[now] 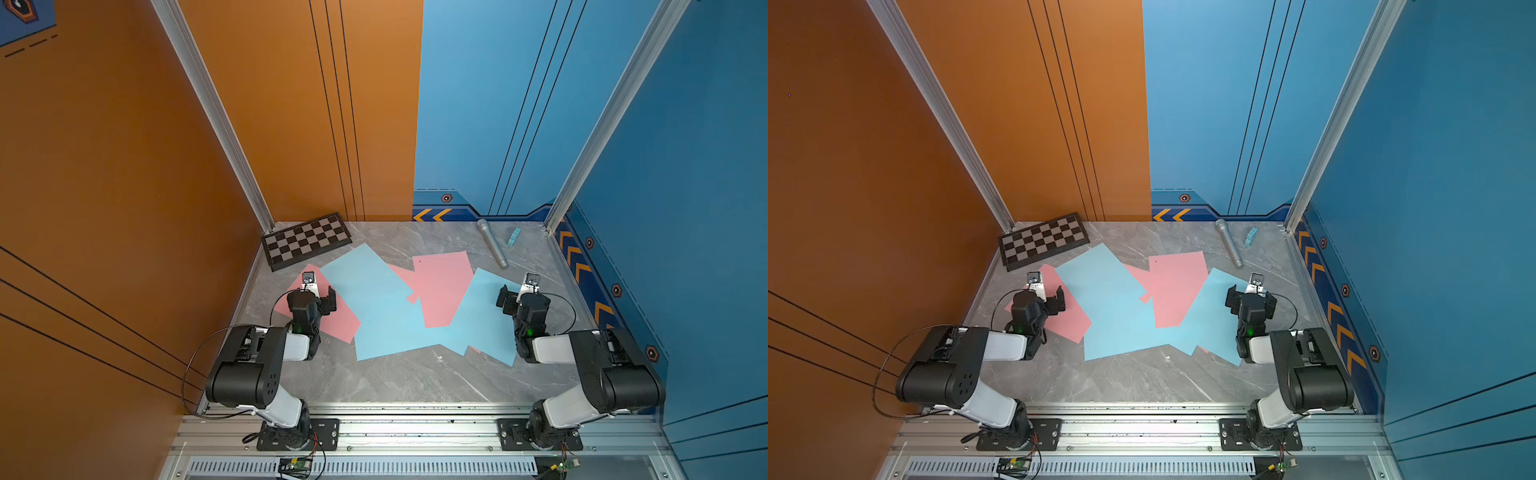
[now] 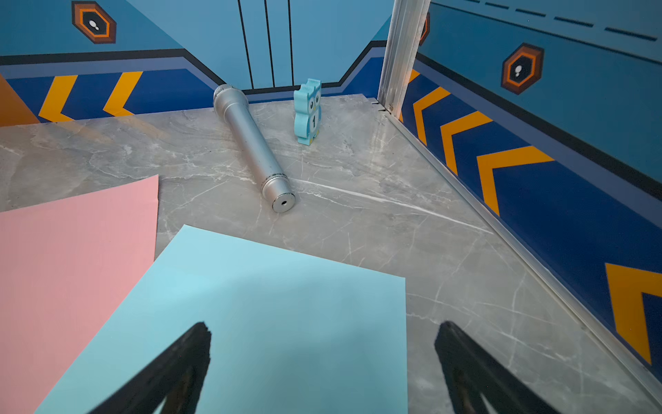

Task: Sort the scattered colored papers by color
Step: Move the colored paper at the center of the board.

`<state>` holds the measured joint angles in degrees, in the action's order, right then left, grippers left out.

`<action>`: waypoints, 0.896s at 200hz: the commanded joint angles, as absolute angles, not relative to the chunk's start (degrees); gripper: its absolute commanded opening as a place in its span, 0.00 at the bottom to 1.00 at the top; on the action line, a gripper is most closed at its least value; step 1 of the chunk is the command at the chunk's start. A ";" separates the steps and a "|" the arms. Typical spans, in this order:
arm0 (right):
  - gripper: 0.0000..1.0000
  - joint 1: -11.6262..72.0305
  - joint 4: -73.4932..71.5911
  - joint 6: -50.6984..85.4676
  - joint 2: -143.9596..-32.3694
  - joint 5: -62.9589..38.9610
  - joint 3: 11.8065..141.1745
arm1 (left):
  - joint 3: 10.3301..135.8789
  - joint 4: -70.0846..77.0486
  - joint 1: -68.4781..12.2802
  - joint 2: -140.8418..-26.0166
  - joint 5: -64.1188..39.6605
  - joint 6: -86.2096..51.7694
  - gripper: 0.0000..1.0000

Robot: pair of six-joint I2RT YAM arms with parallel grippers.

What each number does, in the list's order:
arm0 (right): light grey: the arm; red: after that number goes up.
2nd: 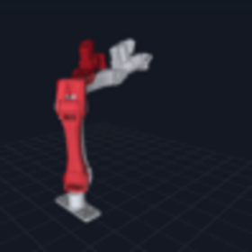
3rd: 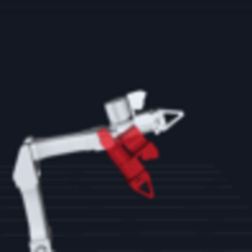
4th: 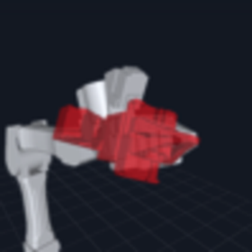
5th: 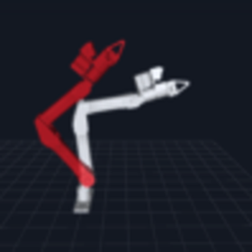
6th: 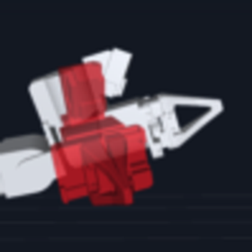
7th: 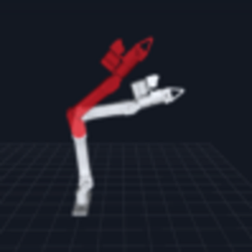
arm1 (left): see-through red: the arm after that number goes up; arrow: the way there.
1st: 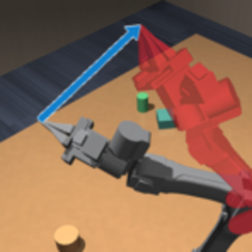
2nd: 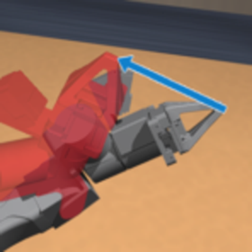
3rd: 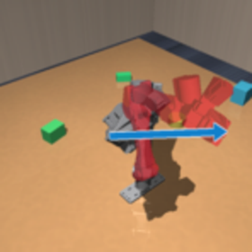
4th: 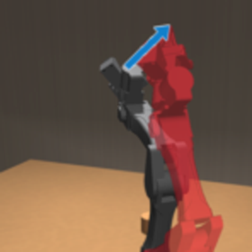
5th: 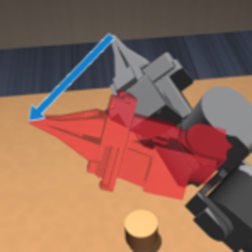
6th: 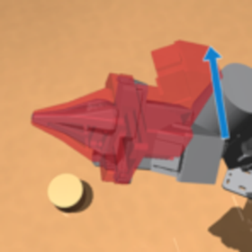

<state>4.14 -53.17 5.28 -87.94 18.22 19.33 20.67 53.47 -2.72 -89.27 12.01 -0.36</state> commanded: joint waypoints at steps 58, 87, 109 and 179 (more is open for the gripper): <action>1.00 4.22 -54.23 4.31 -88.46 18.87 20.14 | 20.85 54.86 -2.99 -89.70 13.27 0.26 0.98; 1.00 4.22 -54.22 4.33 -88.52 18.81 20.18 | 20.86 54.84 -3.03 -89.72 13.27 0.34 0.98; 1.00 4.15 -54.18 4.43 -88.51 18.82 20.20 | 20.86 54.84 -2.99 -89.73 13.25 0.29 0.98; 1.00 3.08 -54.23 5.25 -88.35 17.35 20.03 | 21.25 53.55 -1.07 -89.30 8.74 -0.66 0.98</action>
<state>3.27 -53.19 5.32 -87.94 17.96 19.33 20.67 53.54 -1.76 -89.27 10.81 -0.27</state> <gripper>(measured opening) 0.997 0.981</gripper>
